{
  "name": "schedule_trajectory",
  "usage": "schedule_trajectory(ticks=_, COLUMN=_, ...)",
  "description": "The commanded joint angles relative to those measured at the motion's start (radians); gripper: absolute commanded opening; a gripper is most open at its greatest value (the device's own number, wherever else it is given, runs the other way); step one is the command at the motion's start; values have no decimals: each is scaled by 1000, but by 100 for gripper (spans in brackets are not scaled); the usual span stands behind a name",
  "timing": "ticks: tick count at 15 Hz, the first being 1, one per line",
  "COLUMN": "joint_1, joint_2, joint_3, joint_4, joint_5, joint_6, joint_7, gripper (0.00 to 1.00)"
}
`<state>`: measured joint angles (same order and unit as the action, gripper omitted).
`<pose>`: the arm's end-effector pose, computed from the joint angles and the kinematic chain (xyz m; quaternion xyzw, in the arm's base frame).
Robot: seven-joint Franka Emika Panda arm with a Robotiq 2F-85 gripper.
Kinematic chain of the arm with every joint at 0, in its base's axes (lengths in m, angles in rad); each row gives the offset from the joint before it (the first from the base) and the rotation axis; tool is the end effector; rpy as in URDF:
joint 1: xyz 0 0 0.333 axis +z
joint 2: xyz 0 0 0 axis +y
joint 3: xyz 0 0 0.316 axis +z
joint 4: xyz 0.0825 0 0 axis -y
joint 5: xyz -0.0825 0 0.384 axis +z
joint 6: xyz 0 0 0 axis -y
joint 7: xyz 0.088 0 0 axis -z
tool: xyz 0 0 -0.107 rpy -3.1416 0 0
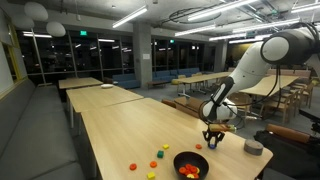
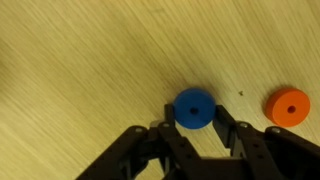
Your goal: Put the round blue and orange blocks in the black bowl
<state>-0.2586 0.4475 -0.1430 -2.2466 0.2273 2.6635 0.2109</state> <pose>0.4901 -0.2184 0.1646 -0.9203 0.3905 0.0083 0.0210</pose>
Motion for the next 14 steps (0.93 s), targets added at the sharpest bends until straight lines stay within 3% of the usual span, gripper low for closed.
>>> schedule_trajectory(ticks=1, joint_1=17, joint_2=-37, joint_3=-16, joint_4=-9, joint_5=-9, joint_6=-61, joint_7=-19, gripper=21)
schedule_trajectory(ticks=8, joint_1=110, joint_2=-131, joint_3=-4, joint_4=-16, joint_5=-64, joint_6=-134, joint_7=8, gripper=20)
schedule_trajectory(ticks=14, joint_1=211, joint_2=-228, joint_3=56, joint_4=-29, joint_5=-84, joint_6=-176, joint_7=19, gripper=20)
